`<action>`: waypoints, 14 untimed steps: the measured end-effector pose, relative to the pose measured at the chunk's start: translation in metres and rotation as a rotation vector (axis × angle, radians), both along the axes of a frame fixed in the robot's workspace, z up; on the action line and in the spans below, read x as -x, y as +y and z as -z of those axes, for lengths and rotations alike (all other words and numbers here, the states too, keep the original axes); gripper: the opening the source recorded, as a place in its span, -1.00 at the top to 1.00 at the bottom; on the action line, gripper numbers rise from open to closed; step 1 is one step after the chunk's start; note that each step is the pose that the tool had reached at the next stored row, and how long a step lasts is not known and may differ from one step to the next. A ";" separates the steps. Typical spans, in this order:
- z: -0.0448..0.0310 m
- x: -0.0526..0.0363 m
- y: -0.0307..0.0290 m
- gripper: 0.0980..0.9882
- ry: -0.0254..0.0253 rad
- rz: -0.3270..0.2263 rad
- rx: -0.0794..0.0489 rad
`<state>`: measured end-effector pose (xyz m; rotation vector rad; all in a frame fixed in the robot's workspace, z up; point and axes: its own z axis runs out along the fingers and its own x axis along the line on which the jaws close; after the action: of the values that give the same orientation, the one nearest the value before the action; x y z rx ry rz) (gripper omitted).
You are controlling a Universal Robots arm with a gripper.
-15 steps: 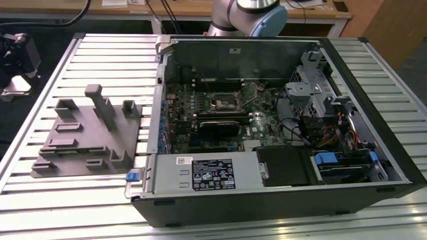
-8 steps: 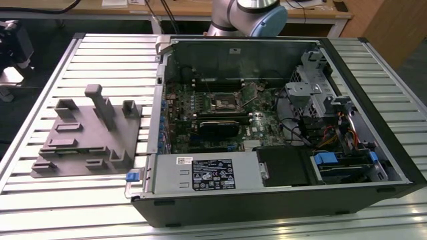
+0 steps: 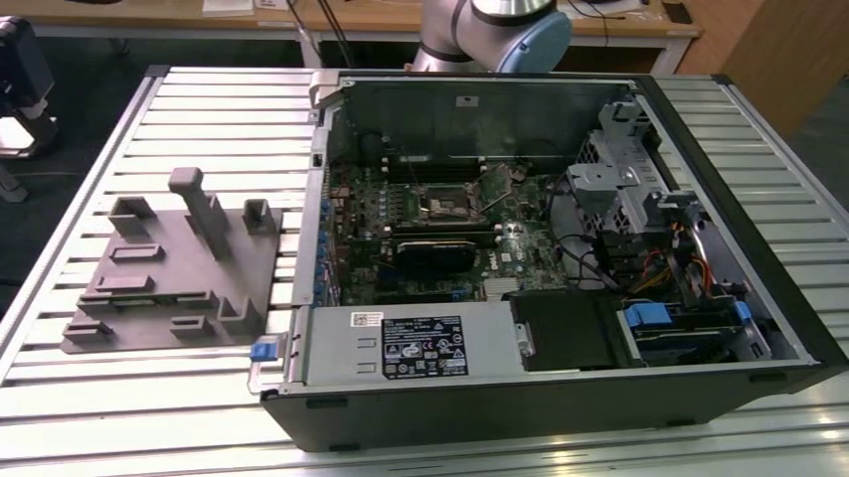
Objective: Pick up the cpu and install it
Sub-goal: 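Pick up the cpu and move it towards the insertion slot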
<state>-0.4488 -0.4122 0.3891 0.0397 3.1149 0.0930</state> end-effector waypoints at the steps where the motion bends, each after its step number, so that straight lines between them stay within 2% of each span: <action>1: -0.0027 0.0000 0.0000 0.00 0.0000 0.000 0.000; 6: -0.0121 0.0001 0.0000 0.00 -0.0001 0.000 0.000; 14: -0.0123 -0.0028 0.0000 0.00 0.0001 0.000 0.000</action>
<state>-0.4460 -0.4122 0.4014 0.0397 3.1149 0.0930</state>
